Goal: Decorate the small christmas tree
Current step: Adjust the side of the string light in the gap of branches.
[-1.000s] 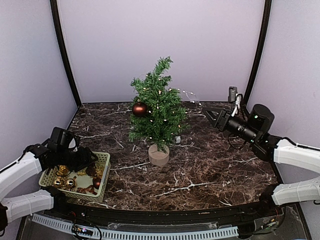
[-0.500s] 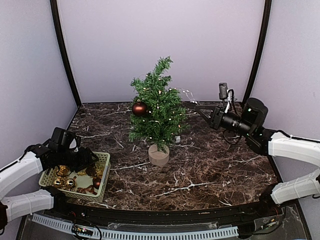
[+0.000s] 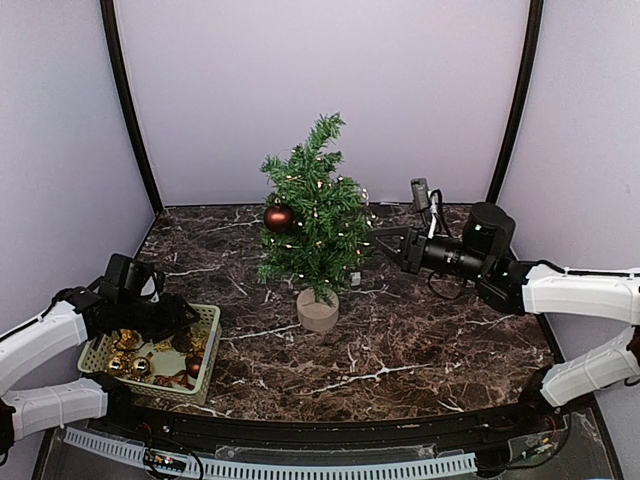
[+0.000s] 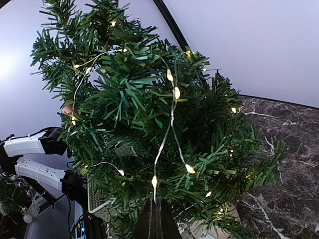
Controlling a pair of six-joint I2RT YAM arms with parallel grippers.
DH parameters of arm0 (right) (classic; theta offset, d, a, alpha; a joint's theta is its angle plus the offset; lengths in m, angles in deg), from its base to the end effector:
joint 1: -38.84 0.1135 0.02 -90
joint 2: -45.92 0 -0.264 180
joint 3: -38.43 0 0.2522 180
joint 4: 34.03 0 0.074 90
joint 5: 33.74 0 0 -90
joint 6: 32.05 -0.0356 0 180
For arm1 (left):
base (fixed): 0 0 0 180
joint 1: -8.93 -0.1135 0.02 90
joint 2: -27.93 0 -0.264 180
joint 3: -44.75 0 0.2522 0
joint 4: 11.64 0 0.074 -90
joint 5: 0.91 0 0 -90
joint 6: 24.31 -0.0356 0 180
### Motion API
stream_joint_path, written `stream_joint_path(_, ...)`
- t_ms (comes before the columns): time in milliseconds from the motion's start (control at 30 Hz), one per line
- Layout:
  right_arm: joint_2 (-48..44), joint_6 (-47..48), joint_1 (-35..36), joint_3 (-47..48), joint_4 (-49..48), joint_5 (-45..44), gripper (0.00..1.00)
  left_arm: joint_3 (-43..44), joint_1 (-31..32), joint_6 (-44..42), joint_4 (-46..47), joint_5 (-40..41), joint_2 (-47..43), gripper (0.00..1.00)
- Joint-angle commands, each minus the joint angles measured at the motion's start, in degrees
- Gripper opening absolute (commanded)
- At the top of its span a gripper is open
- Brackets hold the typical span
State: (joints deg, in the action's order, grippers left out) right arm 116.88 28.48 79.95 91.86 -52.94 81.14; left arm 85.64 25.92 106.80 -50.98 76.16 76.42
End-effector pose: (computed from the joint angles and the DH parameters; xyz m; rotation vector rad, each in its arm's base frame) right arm 0.2016 0.1958 0.2897 -0.5421 1.6151 1.2826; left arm 0.1595 -0.0571 0.1984 -0.4120 2.4618 -0.7247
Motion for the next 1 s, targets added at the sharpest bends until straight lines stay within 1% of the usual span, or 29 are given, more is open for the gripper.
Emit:
stream_joint_path(0,-0.46,-1.71,1.45,0.75,-3.94,-1.51,0.0,-0.97,0.11,-0.66,0.44,-0.35,-0.47,0.63)
stream_joint_path(167,1.27,-4.99,1.78,-1.63,-7.21,-6.96,0.0,-1.13,0.12,-0.52,0.86,-0.51,-0.43,0.63)
stream_joint_path(267,2.95,-7.06,1.79,-2.25,-10.11,-7.62,0.0,-1.01,0.11,-0.58,0.77,-0.51,-0.5,0.63)
stream_joint_path(400,4.24,-8.74,1.88,-2.8,-12.95,-7.34,0.0,-1.03,0.09,-0.63,0.42,-0.2,-0.96,0.63)
stream_joint_path(667,5.52,-8.3,2.84,-2.54,-13.49,-4.16,0.0,-1.15,0.06,-0.65,0.56,-0.01,-1.17,0.63)
stream_joint_path(800,7.49,-8.49,3.58,-2.2,-13.83,-4.13,0.0,-1.24,0.06,-0.44,0.8,-0.07,-1.12,0.63)
stream_joint_path(967,9.89,-9.88,3.7,-2.52,-16.51,-4.49,0.0,-1.11,0.13,-0.31,0.71,-0.19,-1.26,0.63)
